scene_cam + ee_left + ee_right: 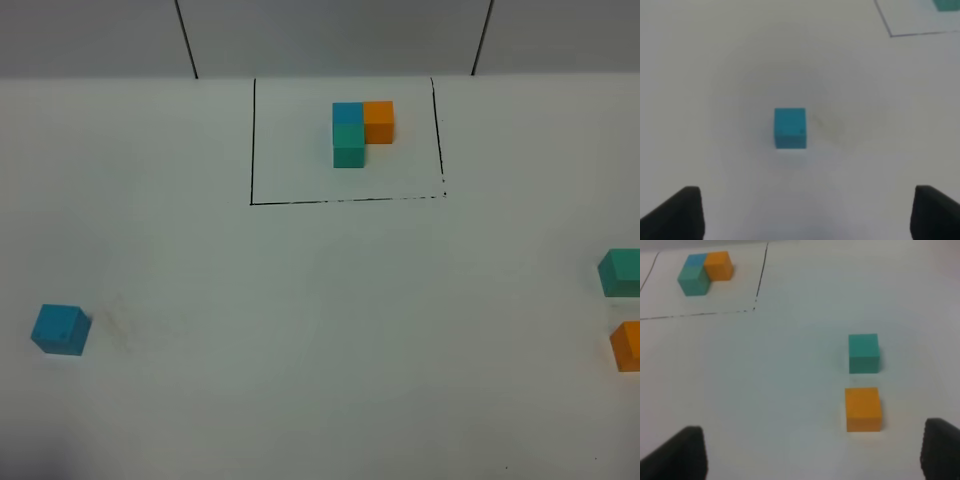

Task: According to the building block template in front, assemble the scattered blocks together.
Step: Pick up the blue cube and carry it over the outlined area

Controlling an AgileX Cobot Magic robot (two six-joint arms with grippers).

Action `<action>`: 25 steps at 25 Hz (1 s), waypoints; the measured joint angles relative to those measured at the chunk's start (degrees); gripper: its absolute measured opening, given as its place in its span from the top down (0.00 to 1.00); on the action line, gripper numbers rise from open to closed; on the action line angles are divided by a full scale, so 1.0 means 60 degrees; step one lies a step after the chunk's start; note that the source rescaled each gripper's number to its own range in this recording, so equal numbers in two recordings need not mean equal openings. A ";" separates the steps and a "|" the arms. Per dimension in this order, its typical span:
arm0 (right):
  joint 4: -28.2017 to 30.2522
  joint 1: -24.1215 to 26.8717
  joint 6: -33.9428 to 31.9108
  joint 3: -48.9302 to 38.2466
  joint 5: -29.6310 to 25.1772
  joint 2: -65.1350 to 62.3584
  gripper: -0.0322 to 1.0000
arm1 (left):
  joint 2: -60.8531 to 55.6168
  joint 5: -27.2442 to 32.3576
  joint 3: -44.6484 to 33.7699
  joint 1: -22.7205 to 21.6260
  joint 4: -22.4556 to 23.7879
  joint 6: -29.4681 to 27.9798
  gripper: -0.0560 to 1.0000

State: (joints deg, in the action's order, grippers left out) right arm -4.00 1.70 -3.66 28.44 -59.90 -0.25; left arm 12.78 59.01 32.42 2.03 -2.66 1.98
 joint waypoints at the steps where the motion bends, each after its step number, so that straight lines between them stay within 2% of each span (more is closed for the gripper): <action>1: 0.0000 0.0000 0.0000 0.0000 0.0000 0.0000 0.26 | 0.0634 -0.0045 0.0130 0.0000 0.0193 0.0000 0.15; 5: 0.0000 0.0000 0.0000 0.0000 0.0000 0.0000 0.26 | 0.3199 -0.0404 0.0777 0.0000 0.0580 -0.0221 0.06; 11: 0.0000 0.0000 0.0010 0.0000 0.0000 0.0000 0.26 | 0.7315 -0.0833 0.1933 0.0000 0.0597 -0.0469 0.05; 15: 0.0000 0.0000 0.0010 0.0000 0.0000 0.0000 0.26 | 0.9589 -0.1087 0.2174 0.0000 0.0606 -0.0707 0.05; 19: 0.0000 0.0000 0.0010 0.0000 0.0000 0.0000 0.26 | 1.1162 -0.1502 0.2174 0.0000 0.0606 -0.0791 0.05; 25: 0.0000 0.0000 0.0000 0.0000 0.0000 0.0000 0.26 | 1.2337 -0.2381 0.2174 0.0000 0.0606 -0.0791 0.05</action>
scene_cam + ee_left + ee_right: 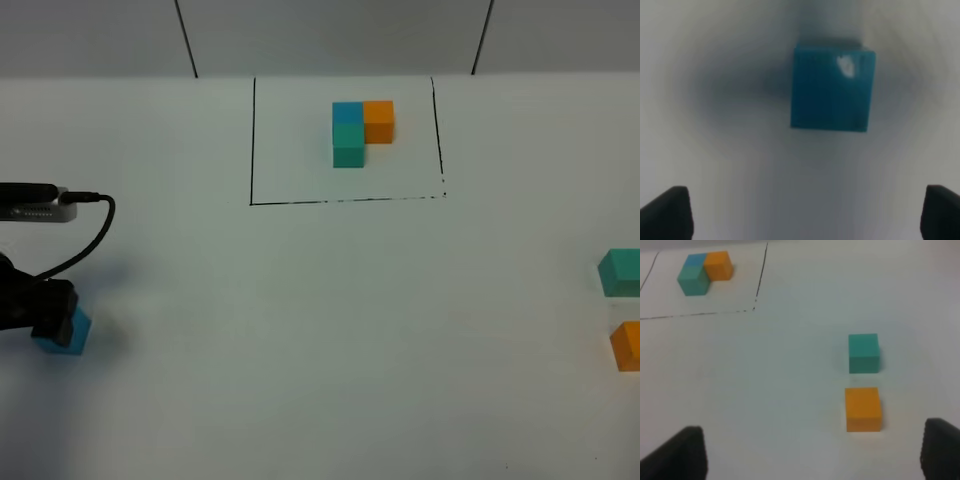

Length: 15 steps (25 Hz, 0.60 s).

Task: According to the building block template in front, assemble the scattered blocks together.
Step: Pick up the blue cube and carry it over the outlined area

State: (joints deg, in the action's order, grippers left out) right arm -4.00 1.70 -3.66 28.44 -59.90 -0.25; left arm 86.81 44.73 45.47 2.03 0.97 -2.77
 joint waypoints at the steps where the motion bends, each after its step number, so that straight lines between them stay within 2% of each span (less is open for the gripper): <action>1: 0.0000 0.0000 0.0000 0.0000 0.0000 0.0000 0.26 | 0.0142 -0.0144 0.0000 0.0000 0.0000 0.0000 0.05; 15: 0.0000 0.0000 0.0009 0.0000 0.0000 0.0000 0.26 | 0.2075 -0.1483 0.0007 0.0000 -0.0048 -0.0020 0.05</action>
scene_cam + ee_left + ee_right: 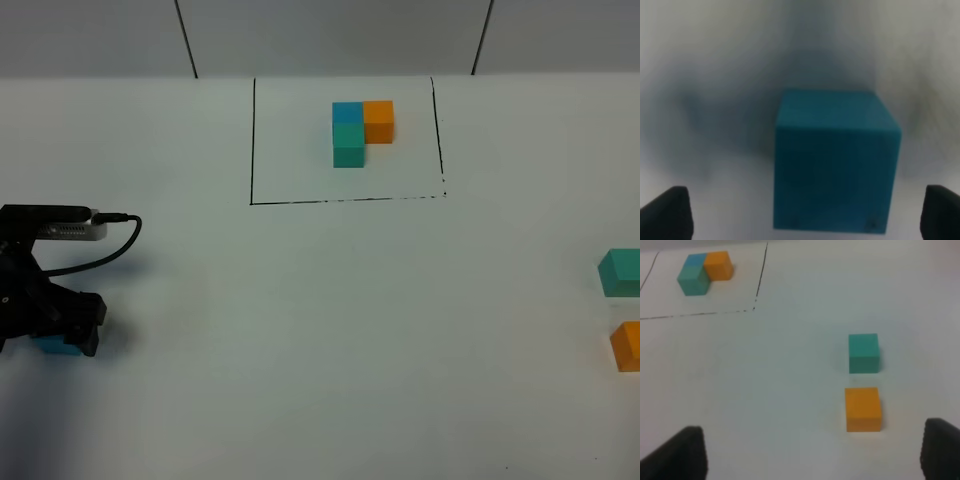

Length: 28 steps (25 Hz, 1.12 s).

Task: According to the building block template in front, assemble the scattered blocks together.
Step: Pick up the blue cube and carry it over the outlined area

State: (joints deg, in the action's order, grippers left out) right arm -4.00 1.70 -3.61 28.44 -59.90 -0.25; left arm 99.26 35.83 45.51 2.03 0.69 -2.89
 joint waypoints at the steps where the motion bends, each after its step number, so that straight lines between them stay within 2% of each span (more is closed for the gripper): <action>1: 0.0000 0.0000 0.0000 0.0000 0.0000 0.0000 0.26 | 0.0096 -0.0070 0.0000 0.0000 0.0012 0.0000 0.05; 5: 0.0000 0.0000 0.0000 0.0000 0.0000 0.0000 0.26 | 0.0346 -0.0192 0.0000 0.0000 0.0021 -0.0007 0.10; 8: 0.0000 0.0000 0.0000 0.0000 0.0000 0.0000 0.26 | 0.0357 -0.0192 0.0000 0.0000 0.0021 -0.0007 0.24; 11: 0.0000 0.0000 0.0000 0.0000 0.0000 0.0000 0.26 | 0.0357 -0.0146 0.0000 0.0000 0.0021 -0.0007 0.50; 14: 0.0000 0.0000 -0.0009 0.0000 0.0000 0.0000 0.26 | 0.0357 -0.0104 0.0000 0.0000 0.0021 -0.0007 0.94; 17: 0.0000 0.0000 -0.0009 0.0000 0.0000 0.0000 0.26 | 0.0357 -0.0060 0.0026 0.0000 0.0030 -0.0007 0.94; 21: 0.0000 0.0000 -0.0009 0.0000 0.0000 0.0000 0.26 | 0.0357 0.0736 0.0757 0.0101 0.0090 0.0481 0.94; 23: 0.0000 0.0000 -0.0009 0.0000 0.0000 0.0000 0.26 | 0.0365 0.1280 0.1387 0.0393 0.0343 0.1192 0.94; 28: 0.0000 0.0000 -0.0009 0.0000 0.0000 0.0000 0.26 | 0.0616 0.2370 0.3218 0.1763 0.0795 0.3668 0.94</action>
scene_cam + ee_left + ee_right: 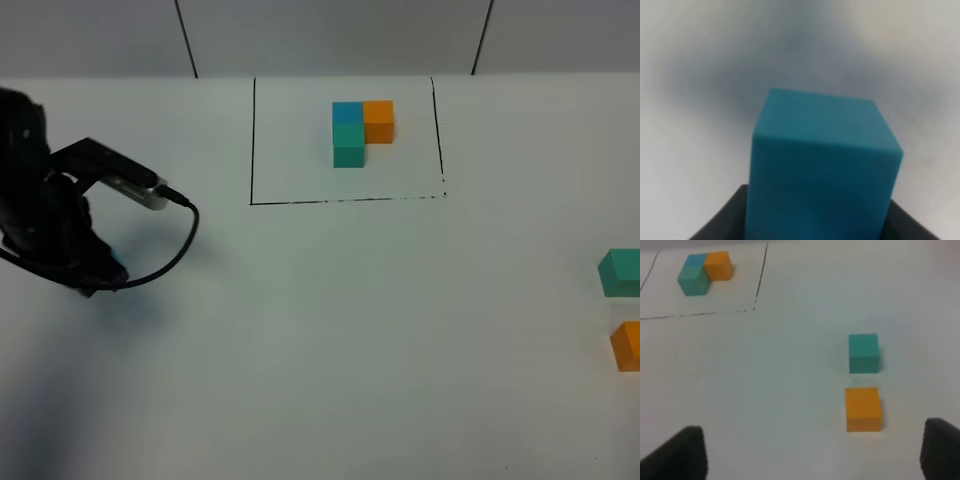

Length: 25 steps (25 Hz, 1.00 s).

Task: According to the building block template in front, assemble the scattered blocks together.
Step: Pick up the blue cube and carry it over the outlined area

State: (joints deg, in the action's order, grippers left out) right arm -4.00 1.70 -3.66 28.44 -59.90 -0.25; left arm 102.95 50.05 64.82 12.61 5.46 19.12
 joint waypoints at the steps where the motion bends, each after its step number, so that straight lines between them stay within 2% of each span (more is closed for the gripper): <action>1: 0.0000 0.0000 0.0000 0.0000 0.0000 0.0000 0.26 | 0.0205 0.0247 0.0475 0.0279 -0.0001 0.0404 0.94; 7: 0.0000 0.0000 0.0000 0.0000 0.0000 0.0000 0.26 | 0.2072 0.1953 0.3370 0.1657 0.0009 0.2469 0.94; 12: 0.0000 0.0000 0.0009 0.0000 0.0000 0.0000 0.26 | 0.3783 0.3026 0.6059 0.2481 0.0017 0.3356 0.94; 19: 0.0000 0.0000 -0.0001 0.0000 0.0000 0.0000 0.26 | 0.5705 0.3068 0.9171 0.3454 0.0047 0.4068 0.95; 25: 0.0000 0.0000 -0.0001 0.0000 0.0000 0.0000 0.26 | 0.6442 0.3068 1.0039 0.4232 0.0057 0.4452 0.95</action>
State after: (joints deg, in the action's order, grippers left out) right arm -4.00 1.70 -3.67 28.44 -59.90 -0.25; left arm 141.60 68.46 125.05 38.00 5.80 45.83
